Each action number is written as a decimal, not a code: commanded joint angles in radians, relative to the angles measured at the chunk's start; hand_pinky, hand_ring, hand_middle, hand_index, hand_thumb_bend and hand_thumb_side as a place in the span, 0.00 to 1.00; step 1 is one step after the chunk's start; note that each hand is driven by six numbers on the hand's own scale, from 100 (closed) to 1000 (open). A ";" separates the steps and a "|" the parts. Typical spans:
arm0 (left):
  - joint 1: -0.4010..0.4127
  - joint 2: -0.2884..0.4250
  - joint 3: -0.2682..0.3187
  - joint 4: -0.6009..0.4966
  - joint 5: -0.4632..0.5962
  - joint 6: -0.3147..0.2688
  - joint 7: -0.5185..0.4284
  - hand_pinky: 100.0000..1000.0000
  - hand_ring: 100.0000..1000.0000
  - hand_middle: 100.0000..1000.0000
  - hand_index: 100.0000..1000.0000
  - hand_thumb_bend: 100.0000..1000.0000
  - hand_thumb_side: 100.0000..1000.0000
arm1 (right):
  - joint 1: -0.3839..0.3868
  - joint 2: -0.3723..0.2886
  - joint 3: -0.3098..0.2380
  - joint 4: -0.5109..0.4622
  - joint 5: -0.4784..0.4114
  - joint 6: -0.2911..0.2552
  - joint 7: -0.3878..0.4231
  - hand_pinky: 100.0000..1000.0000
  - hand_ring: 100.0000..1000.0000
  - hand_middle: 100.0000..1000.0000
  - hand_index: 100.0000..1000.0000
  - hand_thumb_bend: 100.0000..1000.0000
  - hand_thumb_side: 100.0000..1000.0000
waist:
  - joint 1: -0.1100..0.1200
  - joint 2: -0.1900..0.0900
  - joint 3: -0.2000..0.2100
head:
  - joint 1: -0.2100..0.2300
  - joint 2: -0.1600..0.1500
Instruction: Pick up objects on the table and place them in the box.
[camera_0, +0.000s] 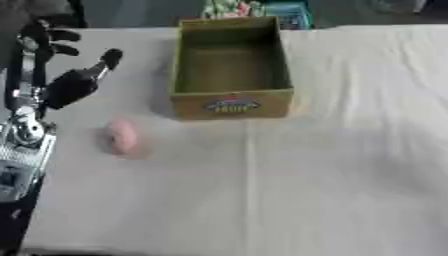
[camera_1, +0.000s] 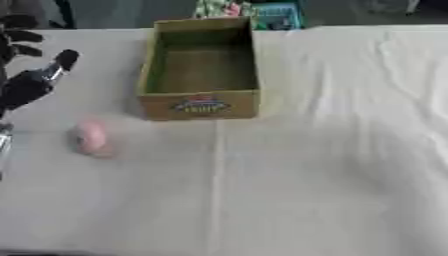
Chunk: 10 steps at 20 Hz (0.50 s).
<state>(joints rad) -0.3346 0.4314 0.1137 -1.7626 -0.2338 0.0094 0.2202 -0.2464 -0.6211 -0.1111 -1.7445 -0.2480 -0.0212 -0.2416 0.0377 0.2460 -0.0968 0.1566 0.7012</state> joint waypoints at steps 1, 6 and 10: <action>-0.010 0.026 0.011 -0.020 -0.004 -0.001 -0.004 0.57 0.65 0.66 0.74 0.65 0.28 | -0.009 -0.024 -0.013 -0.020 -0.003 -0.001 0.000 0.60 0.68 0.68 0.82 0.00 0.20 | -0.001 -0.018 0.002 | 0.002 -0.007; -0.010 0.026 0.011 -0.021 -0.004 -0.001 -0.006 0.57 0.65 0.66 0.74 0.65 0.28 | -0.010 -0.023 -0.013 -0.020 -0.003 -0.001 0.000 0.60 0.68 0.68 0.82 0.00 0.20 | 0.000 -0.018 0.003 | 0.002 -0.007; -0.011 0.026 0.011 -0.022 -0.004 -0.002 -0.007 0.57 0.65 0.66 0.74 0.65 0.28 | -0.010 -0.024 -0.013 -0.020 -0.002 -0.001 0.000 0.60 0.68 0.68 0.82 0.00 0.20 | 0.000 -0.018 0.002 | 0.002 -0.007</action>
<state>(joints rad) -0.3346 0.4314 0.1137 -1.7677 -0.2348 0.0088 0.2155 -0.2465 -0.6211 -0.1111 -1.7445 -0.2480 -0.0211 -0.2416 0.0406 0.2460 -0.0947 0.1566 0.7012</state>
